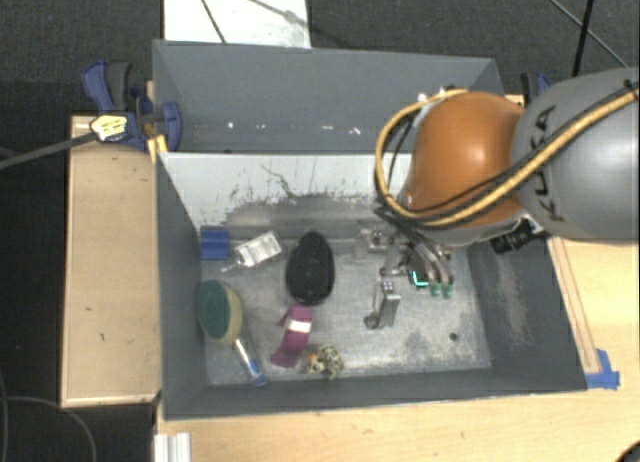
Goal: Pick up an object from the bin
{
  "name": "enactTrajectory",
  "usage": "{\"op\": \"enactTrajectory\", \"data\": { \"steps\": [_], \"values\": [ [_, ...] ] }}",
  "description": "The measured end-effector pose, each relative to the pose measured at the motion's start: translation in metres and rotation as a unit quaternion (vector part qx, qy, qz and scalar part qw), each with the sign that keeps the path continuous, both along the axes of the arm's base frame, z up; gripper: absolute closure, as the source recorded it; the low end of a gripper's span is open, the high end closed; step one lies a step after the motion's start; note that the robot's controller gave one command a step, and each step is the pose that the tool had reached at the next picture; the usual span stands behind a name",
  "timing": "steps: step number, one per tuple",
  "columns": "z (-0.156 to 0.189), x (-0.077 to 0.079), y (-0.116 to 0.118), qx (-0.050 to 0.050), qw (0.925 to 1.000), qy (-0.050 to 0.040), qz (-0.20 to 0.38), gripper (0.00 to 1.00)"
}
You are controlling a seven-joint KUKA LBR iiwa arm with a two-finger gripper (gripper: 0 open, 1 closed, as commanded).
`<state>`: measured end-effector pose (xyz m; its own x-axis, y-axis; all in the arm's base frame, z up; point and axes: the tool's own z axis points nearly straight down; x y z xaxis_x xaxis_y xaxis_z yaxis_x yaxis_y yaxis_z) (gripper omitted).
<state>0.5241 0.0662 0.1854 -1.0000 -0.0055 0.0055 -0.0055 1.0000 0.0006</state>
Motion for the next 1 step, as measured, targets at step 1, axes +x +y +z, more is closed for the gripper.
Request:
{"op": "enactTrajectory", "data": {
  "steps": [1],
  "values": [
    [-0.1109, 0.0397, 0.0701, 0.004, 0.9999, -0.0128, 0.003, 0.0]
  ]
}}
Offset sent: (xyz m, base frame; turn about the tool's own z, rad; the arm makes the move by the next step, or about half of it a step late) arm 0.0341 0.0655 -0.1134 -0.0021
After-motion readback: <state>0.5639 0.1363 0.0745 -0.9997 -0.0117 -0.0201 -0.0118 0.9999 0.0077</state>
